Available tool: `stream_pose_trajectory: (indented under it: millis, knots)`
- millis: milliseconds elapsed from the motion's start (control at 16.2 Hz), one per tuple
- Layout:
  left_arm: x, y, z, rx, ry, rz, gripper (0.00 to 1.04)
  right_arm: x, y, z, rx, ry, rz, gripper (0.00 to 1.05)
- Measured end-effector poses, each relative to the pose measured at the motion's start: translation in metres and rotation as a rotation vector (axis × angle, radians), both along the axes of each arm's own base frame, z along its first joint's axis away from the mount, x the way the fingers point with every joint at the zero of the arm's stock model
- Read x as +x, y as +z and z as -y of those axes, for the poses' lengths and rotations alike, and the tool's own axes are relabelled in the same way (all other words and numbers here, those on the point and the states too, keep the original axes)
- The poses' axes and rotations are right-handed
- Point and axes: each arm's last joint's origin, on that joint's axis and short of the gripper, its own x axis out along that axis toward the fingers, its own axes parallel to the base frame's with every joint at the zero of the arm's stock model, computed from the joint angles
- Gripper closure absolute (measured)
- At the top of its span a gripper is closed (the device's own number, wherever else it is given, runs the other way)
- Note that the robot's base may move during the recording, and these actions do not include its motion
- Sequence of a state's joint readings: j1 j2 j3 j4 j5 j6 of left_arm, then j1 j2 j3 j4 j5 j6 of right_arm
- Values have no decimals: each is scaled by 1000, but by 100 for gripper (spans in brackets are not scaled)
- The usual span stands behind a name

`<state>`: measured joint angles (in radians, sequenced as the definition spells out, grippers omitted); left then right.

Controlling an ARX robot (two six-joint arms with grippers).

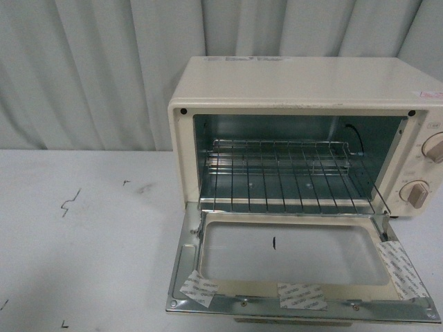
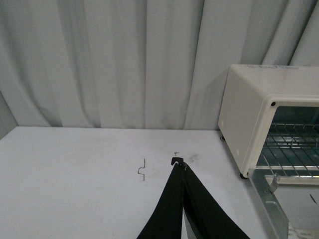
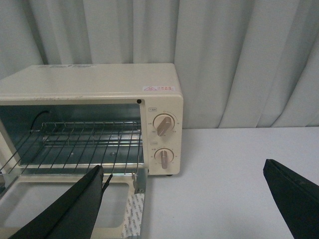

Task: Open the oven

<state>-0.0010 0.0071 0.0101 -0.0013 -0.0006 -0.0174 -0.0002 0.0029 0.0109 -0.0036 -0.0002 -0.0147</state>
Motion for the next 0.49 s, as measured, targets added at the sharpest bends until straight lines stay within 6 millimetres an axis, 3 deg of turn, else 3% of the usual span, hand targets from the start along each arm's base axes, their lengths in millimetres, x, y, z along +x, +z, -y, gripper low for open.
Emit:
stream_pose_trajectory:
  millis: [185,494]
  knots:
    - [0,0,0,0,0,-2,103,0,0,0,0,0,0,6]
    - [0,0,0,0,0,-2,48,0,0,0,0,0,0,6]
